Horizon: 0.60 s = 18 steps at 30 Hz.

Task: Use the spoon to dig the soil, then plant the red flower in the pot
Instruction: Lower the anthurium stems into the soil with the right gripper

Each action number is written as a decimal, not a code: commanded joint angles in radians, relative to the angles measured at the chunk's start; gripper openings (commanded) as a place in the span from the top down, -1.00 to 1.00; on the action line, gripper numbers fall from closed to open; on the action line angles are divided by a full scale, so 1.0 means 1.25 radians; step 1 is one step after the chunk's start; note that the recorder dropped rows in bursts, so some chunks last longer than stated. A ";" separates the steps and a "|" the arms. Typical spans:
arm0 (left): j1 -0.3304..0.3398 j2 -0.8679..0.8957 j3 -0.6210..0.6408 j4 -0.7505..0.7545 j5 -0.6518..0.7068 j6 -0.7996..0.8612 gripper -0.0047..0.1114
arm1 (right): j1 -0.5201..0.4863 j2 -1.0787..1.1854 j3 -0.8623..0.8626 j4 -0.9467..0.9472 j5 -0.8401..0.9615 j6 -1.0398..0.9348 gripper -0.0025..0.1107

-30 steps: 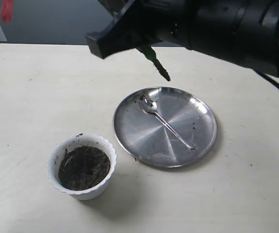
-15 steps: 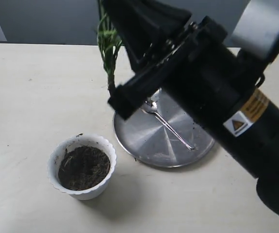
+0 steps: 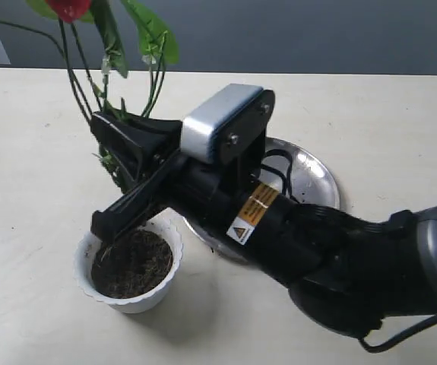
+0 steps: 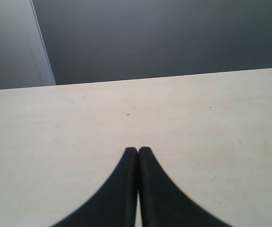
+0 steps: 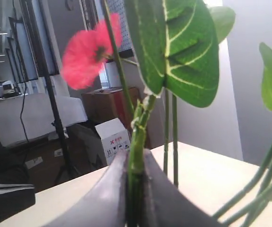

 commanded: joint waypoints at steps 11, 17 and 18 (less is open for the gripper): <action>-0.001 -0.002 0.000 0.002 0.000 -0.002 0.91 | 0.092 0.154 -0.021 0.141 -0.013 -0.027 0.97; -0.001 -0.002 0.000 0.002 0.000 -0.002 0.91 | 0.092 0.172 -0.014 0.157 -0.013 -0.053 0.97; -0.001 -0.002 0.000 0.002 0.000 -0.002 0.91 | 0.092 0.176 -0.010 0.157 -0.013 -0.050 0.97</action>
